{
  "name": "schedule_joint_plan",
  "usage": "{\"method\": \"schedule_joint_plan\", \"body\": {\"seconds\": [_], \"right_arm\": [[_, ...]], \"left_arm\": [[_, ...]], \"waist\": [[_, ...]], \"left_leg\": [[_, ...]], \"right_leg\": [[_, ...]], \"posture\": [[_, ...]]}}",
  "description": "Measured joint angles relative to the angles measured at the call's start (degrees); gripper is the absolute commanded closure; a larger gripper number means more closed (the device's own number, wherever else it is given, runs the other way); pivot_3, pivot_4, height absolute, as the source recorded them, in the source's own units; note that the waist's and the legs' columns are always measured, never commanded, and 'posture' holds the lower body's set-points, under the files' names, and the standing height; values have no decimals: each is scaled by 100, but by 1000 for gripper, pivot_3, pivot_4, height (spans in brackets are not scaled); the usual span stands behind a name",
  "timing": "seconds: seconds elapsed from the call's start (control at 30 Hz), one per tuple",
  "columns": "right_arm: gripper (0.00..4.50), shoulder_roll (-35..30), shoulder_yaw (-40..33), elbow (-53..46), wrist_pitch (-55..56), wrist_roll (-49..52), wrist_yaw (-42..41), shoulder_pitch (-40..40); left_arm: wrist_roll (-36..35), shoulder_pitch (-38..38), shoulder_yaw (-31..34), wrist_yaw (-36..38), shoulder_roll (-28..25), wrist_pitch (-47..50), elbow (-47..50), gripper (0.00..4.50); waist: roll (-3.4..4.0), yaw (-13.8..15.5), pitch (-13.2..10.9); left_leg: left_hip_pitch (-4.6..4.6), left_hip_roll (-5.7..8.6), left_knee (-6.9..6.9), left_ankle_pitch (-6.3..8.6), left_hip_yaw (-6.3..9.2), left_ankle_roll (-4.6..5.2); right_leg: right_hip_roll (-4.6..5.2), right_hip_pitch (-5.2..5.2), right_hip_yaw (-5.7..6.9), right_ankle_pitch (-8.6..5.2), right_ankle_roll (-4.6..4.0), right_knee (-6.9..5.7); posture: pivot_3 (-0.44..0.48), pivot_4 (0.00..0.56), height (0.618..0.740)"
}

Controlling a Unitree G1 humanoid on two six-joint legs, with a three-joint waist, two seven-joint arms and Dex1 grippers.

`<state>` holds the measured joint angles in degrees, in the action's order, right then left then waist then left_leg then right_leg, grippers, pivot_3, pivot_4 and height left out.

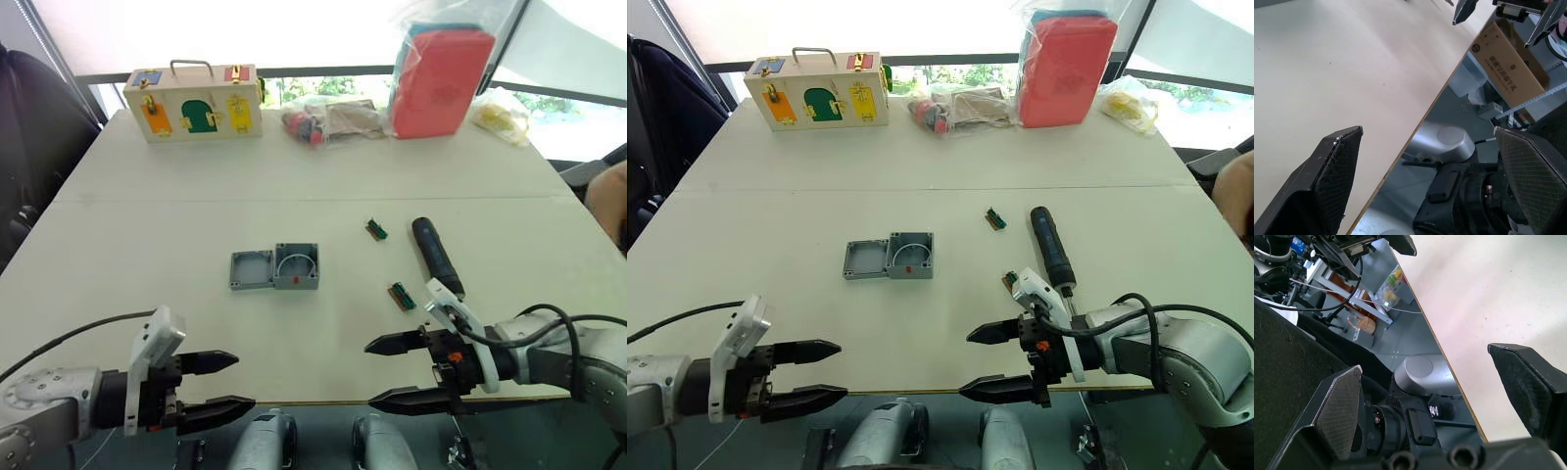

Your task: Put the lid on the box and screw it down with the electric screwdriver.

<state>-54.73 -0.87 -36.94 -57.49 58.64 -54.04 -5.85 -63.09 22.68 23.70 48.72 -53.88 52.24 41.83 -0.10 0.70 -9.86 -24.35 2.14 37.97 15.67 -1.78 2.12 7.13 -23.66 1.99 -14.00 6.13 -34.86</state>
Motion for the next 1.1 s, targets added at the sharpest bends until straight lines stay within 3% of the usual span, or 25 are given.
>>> {"method": "schedule_joint_plan", "body": {"seconds": [0.8,0.93,1.1], "right_arm": [[0,213,60,10,197,-276,97,-112],[0,422,-4,235,-351,222,666,-407],[0,767,-72,235,-626,560,1333,-829]], "left_arm": [[216,-65,65,-22,-34,-64,-110,69],[414,-633,182,-101,-454,7,-549,69],[631,-1953,-126,348,-1501,182,-1332,69]], "waist": [[0,0,0],[-1,9,0],[-2,-3,0]], "left_leg": [[0,0,0,0,0,-1],[1,0,0,-2,2,-4],[-11,1,-2,-3,0,-5]], "right_leg": [[0,-1,0,0,0,-1],[0,-3,2,1,-1,-5],[-3,-24,1,1,-1,-11]], "posture": [[0,150,740],[0,150,740],[0,150,740]]}}
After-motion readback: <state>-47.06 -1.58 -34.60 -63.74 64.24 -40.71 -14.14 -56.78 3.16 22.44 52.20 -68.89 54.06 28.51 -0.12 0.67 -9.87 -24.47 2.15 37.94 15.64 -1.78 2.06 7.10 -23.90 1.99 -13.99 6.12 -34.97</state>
